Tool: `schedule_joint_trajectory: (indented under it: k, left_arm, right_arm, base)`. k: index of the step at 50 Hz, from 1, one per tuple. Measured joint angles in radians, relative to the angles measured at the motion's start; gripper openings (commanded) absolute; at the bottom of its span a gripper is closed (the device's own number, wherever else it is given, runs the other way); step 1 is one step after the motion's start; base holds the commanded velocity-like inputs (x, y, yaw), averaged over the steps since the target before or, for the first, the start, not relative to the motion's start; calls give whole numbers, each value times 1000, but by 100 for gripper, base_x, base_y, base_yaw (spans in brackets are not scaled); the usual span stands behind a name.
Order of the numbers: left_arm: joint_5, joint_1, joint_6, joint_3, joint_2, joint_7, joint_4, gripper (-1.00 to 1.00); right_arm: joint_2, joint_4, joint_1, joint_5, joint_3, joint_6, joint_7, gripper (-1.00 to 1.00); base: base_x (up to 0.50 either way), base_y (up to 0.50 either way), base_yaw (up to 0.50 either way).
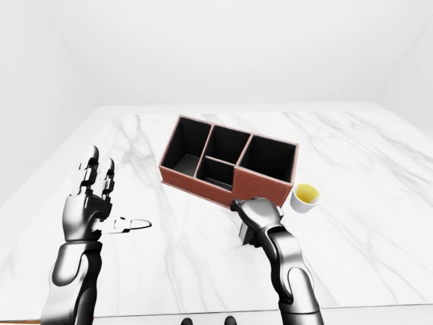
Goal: Pick up the book and place it in the right compartment of the caddy.
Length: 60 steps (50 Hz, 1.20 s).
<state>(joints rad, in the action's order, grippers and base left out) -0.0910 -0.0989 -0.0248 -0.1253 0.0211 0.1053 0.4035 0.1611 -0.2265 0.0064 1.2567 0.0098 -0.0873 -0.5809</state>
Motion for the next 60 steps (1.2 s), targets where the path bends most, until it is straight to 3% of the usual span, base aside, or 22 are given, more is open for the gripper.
schedule_joint_trajectory:
  k: [14,60]
  left_arm:
    - [-2,16,-32,-1,5,0,-49,100]
    - [-11,13,-29,-7,7,7,-49,100]
  right_arm:
    - [5,54,-26,30,3,0,24,22]
    - [27,193,-53,64,6,0,107,22]
  base:
    - [0,0,0]
    - [0,0,0]
